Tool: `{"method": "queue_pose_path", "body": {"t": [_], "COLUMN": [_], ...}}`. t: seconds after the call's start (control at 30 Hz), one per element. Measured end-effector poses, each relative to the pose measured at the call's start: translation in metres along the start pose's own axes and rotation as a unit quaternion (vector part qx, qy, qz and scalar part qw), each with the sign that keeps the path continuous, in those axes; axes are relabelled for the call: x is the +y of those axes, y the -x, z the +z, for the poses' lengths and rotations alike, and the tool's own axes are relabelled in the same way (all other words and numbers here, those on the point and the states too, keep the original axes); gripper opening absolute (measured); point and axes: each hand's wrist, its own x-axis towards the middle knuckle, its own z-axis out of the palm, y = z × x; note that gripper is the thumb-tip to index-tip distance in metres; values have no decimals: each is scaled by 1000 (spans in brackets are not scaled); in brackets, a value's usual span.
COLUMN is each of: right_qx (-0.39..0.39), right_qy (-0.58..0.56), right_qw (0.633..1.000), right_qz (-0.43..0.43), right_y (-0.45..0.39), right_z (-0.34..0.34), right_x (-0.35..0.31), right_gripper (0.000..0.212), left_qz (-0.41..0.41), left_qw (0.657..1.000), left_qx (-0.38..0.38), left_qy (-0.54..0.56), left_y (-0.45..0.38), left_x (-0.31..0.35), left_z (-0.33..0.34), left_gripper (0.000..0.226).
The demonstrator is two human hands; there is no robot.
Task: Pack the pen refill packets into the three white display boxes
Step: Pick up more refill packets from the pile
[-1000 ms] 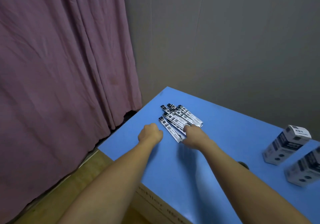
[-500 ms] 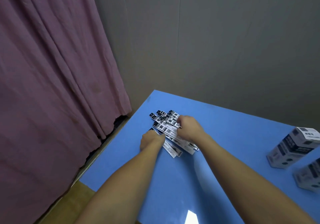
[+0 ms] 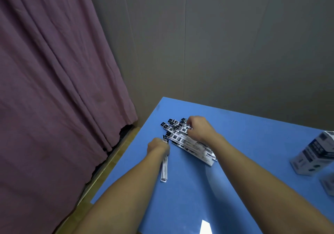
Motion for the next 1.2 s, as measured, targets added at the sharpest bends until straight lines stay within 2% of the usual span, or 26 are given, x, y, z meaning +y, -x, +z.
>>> {"method": "queue_pose_path", "body": {"t": [0.17,0.33,0.47,0.7,0.83,1.1,1.2], "right_qx": [-6,-48,-83,-85,-65,-17,-8], "right_qy": [6,21,17,6,-3,-2,-11], "right_qw": [1000,998,995,993,993,1000,1000], "right_qz": [-15,-28,-50,-88,-97,-20,8], "right_y": [-5,-2,3,19,46,142,190], "right_z": [-2,5,14,18,10,-24,-32], "right_x": [-9,-7,-9,-16,-13,46,83], "right_gripper": [37,34,34,35,33,29,33], "left_qz": [5,43,84,115,123,191,222], "left_qw": [997,993,991,985,982,967,961], "left_qx": [-30,-25,-44,55,76,84,66], "left_qy": [77,107,94,119,121,145,149], "left_y": [-3,-6,6,42,72,141,178], "left_x": [-7,-15,-7,-7,-12,10,25], "left_z": [-9,-23,-38,-52,-51,0,38], "left_gripper": [45,24,21,14,11,6,13]}}
